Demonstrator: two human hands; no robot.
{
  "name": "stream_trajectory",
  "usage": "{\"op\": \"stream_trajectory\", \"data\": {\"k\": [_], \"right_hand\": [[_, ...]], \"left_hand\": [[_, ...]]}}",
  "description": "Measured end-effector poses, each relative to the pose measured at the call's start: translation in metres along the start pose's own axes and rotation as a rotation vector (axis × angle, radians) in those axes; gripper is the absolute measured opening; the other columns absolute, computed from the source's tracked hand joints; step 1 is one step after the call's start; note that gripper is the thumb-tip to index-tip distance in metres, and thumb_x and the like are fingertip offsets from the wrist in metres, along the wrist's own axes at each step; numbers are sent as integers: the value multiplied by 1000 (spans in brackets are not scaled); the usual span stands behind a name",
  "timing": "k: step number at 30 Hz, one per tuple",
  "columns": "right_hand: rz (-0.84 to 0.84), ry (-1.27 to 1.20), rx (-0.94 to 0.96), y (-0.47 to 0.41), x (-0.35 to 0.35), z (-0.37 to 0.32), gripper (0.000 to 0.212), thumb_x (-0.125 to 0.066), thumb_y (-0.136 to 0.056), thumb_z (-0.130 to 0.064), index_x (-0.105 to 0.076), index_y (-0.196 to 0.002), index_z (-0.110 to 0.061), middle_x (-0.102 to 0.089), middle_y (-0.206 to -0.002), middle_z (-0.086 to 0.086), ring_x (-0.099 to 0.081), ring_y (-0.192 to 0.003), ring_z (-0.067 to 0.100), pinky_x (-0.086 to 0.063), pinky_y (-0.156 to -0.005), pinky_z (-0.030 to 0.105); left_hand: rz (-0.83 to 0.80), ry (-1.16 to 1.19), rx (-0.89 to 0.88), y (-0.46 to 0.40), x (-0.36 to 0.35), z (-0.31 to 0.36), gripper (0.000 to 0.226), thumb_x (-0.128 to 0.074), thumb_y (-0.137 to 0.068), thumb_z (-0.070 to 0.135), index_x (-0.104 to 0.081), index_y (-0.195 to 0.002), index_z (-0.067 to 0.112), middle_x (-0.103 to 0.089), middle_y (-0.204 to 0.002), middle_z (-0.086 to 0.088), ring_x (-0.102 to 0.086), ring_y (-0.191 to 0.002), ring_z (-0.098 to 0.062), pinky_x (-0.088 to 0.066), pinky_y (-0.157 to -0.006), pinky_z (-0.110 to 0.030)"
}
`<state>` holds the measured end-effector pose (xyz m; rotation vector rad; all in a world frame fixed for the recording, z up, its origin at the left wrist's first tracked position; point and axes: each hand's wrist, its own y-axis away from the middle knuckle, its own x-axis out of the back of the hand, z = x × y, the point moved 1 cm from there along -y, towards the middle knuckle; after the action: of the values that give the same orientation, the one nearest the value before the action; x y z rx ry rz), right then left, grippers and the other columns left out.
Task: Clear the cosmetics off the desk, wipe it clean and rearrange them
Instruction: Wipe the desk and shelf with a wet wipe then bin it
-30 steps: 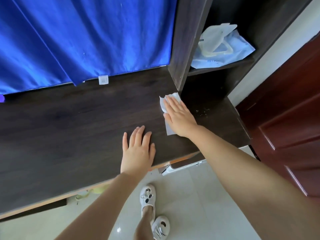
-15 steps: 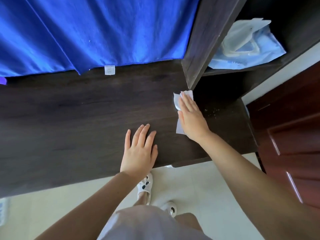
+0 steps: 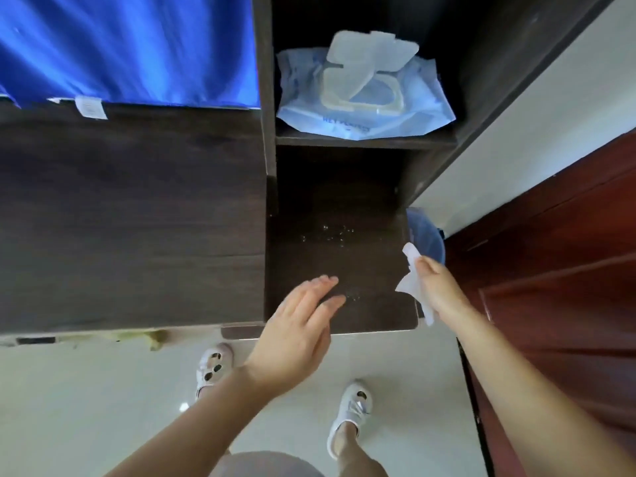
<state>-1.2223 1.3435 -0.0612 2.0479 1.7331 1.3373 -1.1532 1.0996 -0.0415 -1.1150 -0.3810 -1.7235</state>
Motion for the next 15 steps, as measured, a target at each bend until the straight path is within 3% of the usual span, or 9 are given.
{"op": "stream_trajectory", "data": {"k": [3,5,7,9,12,15], "right_hand": [[-2,274,206,-25,-4,24,42,-26,-102,-25,-40,-138,-11,-50,-134,11,-48,-121,29,-37,-91,29],[-33,448,366,-33,-27,40,45,-28,-101,-23,-26,-145,-13,-38,-146,13,-39,-133,30,-36,-105,35],[69,723,535,-44,-61,59,51,-32,-100,-25,-20,-146,-10,-24,-153,16,-23,-141,34,-24,-114,46],[107,862,667,-36,-97,66,51,-25,-100,-33,-28,-143,-5,-26,-152,17,-24,-141,33,-18,-115,49],[-87,985,1005,-17,-134,68,55,-13,-99,-39,-30,-143,-9,-29,-152,13,-25,-141,28,-14,-115,47],[-208,1131,1267,-38,-109,76,54,-19,-98,-39,-23,-146,-14,-23,-154,8,-20,-142,23,-9,-114,43]], "left_hand": [[-73,0,155,14,-66,23,40,-46,-82,10,-47,-121,14,-53,-130,-10,-44,-121,-22,-40,-103,-35],[-95,-96,383,29,-93,14,49,-62,-78,10,-48,-125,13,-54,-131,-11,-49,-122,-28,-36,-103,-40],[-155,-223,511,43,-110,-1,59,-72,-72,14,-49,-126,11,-54,-131,-13,-50,-122,-30,-29,-102,-46],[-166,-321,507,57,-120,-14,53,-62,-79,20,-45,-128,11,-52,-134,-13,-41,-129,-28,-21,-112,-39],[-177,-334,498,66,-126,-23,52,-35,-81,24,-42,-131,9,-47,-138,-15,-23,-133,-24,-1,-113,-31],[-171,-331,500,65,-126,-24,52,-36,-81,19,-43,-131,7,-45,-139,-16,-20,-133,-24,4,-113,-30]]}}
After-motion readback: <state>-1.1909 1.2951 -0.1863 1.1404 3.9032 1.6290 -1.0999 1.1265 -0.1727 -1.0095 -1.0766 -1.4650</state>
